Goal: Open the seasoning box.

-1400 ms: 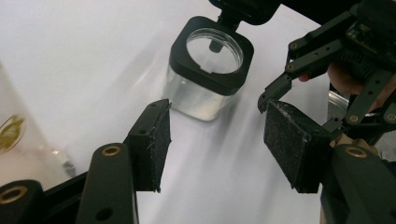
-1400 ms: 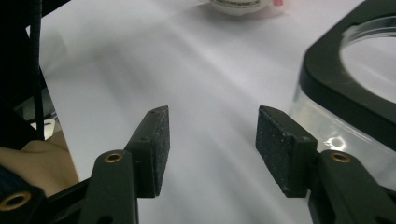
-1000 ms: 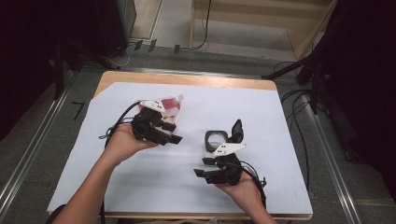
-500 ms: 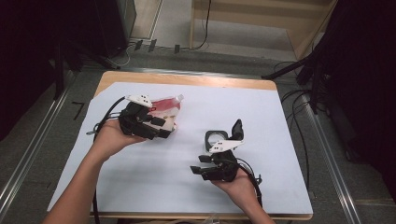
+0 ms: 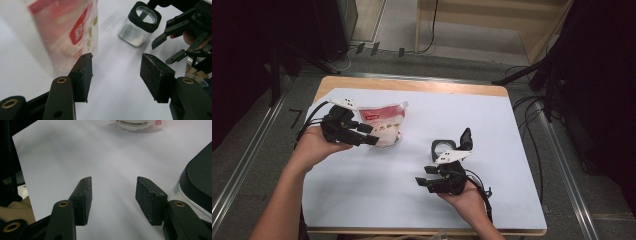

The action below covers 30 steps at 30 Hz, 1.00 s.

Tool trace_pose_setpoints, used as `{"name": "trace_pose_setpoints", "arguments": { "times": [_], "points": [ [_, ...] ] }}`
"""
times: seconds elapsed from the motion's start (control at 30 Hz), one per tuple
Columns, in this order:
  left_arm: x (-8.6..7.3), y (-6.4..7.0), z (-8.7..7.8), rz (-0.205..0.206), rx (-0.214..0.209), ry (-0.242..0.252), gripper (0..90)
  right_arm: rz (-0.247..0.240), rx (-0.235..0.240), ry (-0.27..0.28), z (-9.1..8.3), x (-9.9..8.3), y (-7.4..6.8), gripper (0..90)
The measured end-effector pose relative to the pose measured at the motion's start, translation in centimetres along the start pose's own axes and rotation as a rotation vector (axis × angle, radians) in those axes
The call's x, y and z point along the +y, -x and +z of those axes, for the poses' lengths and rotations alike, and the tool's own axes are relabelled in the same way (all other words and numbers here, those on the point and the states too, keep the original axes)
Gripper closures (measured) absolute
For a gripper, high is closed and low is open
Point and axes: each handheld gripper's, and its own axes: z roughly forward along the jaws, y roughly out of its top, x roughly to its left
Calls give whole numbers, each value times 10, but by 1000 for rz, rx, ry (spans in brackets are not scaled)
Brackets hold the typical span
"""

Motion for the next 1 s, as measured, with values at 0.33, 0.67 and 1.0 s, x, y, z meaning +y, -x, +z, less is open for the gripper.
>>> {"name": "trace_pose_setpoints", "arguments": {
  "times": [0.33, 0.67, 1.0],
  "points": [
    [-14, -17, -20, -49, 43, 20, 446, -4, -3, 0, 0, 0, 0, 481],
    [-12, -28, -10, -64, 96, 59, 411, -10, 0, -9, 1, -1, -1, 482],
    [1, -33, 20, -66, 108, 48, 440, -15, -9, -9, 0, -3, -1, 485]
  ]
}}
